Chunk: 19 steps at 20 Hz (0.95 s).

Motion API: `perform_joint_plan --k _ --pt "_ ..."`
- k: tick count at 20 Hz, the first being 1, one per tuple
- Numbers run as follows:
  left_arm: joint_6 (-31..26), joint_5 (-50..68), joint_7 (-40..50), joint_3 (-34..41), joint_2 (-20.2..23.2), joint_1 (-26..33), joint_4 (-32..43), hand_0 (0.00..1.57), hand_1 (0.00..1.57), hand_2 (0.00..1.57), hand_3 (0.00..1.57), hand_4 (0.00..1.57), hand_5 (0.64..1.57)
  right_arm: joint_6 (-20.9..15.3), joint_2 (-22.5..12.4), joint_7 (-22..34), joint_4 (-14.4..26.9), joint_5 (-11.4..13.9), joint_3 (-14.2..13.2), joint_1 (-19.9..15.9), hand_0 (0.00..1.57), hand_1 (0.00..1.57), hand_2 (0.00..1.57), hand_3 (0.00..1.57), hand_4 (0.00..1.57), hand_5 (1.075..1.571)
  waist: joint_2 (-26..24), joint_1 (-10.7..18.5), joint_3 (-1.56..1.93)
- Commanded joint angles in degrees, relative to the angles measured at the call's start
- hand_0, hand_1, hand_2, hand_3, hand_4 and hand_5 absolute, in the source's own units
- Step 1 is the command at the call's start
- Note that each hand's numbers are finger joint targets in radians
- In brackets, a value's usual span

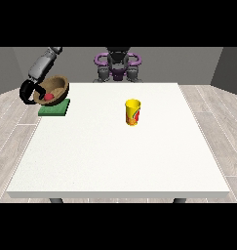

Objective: Pick the cup and pour the ball into the bowl, then pick the bowl and place it on the pad

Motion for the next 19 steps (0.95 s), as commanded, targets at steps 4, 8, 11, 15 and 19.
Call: perform_joint_plan --k 4,8,11,15,19 --pt "-0.7 1.6 -1.4 1.9 0.6 1.7 -2.0 0.00 0.00 0.00 0.00 0.00 1.518 -6.0 -5.5 1.4 4.5 -3.1 -6.1 0.8 1.53 1.53 1.52 1.28 0.00 1.567 2.7 1.5 -0.01" --pt "-0.4 4.2 3.2 2.4 2.2 1.0 -5.7 0.00 0.00 0.00 0.00 0.00 1.516 -3.6 -6.3 1.1 7.1 -4.2 -7.2 -0.5 0.74 0.74 0.69 1.05 0.00 1.538 2.7 2.5 0.06" --pt "-0.1 4.0 2.6 3.5 3.8 1.9 -5.1 0.00 0.00 0.00 0.00 0.00 1.517 -2.2 -7.3 -0.1 7.3 -4.4 -7.3 0.8 0.69 0.69 0.57 1.02 0.00 1.535 3.1 1.1 0.04" --pt "-0.4 4.0 2.2 2.0 2.2 1.8 -3.9 0.00 0.00 0.00 0.00 0.00 1.515 -2.4 -8.4 3.4 5.5 -4.6 -6.9 -3.7 0.42 0.42 0.47 0.59 0.00 1.500 2.7 0.9 -0.01" --pt "1.2 2.2 2.0 0.5 0.2 4.1 -2.5 0.00 0.00 0.00 0.00 0.00 1.515 0.4 -9.9 8.5 4.9 -5.1 -6.4 -4.9 0.13 0.13 0.28 0.38 0.00 1.467 -2.5 0.2 -0.08"
